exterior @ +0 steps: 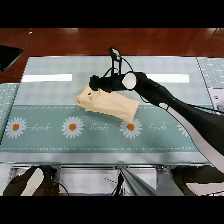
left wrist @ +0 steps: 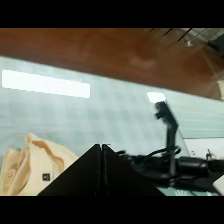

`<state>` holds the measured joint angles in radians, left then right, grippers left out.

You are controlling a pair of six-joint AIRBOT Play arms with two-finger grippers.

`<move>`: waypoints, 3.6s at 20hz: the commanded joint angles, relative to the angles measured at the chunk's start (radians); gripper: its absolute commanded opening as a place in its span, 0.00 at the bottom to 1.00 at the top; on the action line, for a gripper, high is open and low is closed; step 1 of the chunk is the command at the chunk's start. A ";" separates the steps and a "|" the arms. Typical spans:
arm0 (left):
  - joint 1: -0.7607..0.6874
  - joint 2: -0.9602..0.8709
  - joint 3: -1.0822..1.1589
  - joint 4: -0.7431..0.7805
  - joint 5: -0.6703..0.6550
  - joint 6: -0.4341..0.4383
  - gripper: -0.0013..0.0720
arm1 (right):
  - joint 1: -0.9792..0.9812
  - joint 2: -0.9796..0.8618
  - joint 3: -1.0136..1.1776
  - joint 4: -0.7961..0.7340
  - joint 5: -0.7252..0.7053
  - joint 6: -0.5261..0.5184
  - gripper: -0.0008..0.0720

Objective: Fold the shirts.

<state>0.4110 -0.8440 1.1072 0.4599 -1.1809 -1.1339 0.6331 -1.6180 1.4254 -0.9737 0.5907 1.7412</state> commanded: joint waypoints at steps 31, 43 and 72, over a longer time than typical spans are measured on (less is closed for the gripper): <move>0.002 -0.047 -0.003 0.147 0.009 -0.005 0.04 | -0.360 0.298 -0.641 0.431 0.041 -0.319 0.06; -0.179 -0.269 -0.003 0.148 0.124 0.026 0.05 | -1.480 0.919 -0.639 -0.233 0.766 -0.099 0.06; -0.197 -0.349 -0.003 0.154 0.161 0.128 0.04 | -1.915 1.007 -0.638 -1.153 1.099 -0.074 0.75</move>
<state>0.2142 -1.1931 1.1046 0.6140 -1.0271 -1.0065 -1.2816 -0.6113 0.7872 -2.0846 1.6810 1.6390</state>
